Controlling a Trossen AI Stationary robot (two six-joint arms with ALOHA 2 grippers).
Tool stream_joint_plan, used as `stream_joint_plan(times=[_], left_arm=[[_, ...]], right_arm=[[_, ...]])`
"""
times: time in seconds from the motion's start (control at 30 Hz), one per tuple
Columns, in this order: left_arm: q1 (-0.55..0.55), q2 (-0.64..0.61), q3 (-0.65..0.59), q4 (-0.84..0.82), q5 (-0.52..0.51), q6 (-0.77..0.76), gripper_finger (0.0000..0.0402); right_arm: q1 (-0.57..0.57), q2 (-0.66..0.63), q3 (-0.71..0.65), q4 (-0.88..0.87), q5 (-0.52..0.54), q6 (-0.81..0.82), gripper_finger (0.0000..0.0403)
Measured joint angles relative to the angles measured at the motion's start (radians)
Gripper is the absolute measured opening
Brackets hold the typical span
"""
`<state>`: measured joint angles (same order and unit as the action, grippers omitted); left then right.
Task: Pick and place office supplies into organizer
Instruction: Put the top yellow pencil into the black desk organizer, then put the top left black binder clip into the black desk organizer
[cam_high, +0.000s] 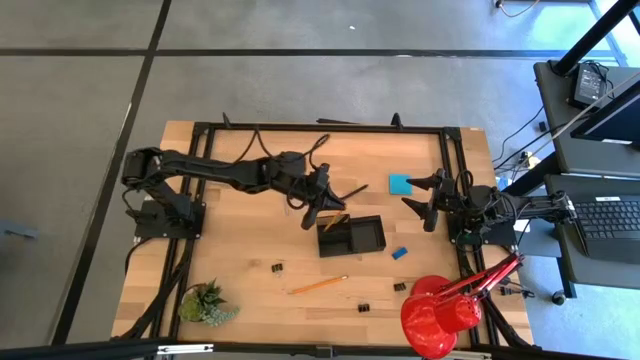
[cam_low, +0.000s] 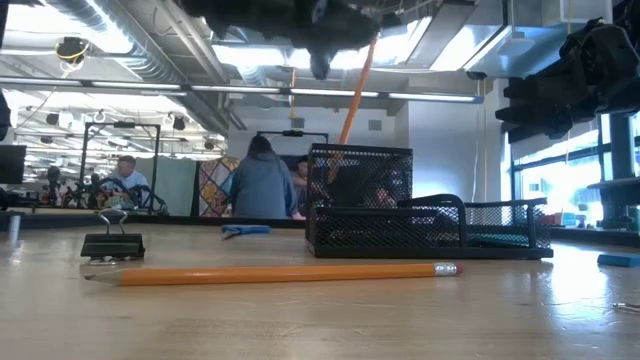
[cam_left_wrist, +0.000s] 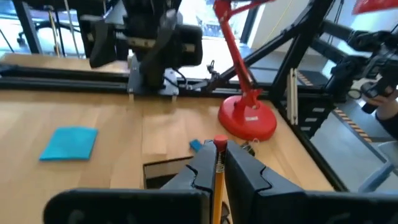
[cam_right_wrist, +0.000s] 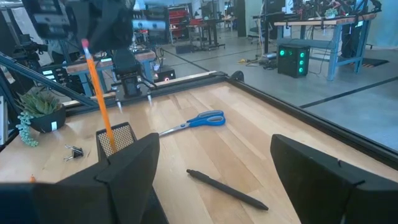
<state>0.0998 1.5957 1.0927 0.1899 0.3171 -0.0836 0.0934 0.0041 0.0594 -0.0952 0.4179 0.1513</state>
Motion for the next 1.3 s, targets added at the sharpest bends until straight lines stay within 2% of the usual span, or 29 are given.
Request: stream_joint_plan(times=[0.4,0.67,1.03,1.3], left_arm=[[0.000,0.108,0.000,0.002,-0.001,-0.011,0.0016],[0.000,0.131,-0.001,-0.003,-0.002,-0.013,0.0017],[0.000,0.131,-0.001,0.009,-0.009,-0.007,0.0061],[0.001,0.122,-0.001,0.011,-0.010,0.020,0.0072]], right_arm=[[0.000,0.000,0.000,0.000,0.000,0.000,0.0310],[0.000,0.000,0.000,0.000,0.000,-0.001,0.0310],[0.000,0.000,0.000,0.000,0.000,-0.002,0.0310],[0.000,0.000,0.000,0.000,0.000,-0.001,0.0310]])
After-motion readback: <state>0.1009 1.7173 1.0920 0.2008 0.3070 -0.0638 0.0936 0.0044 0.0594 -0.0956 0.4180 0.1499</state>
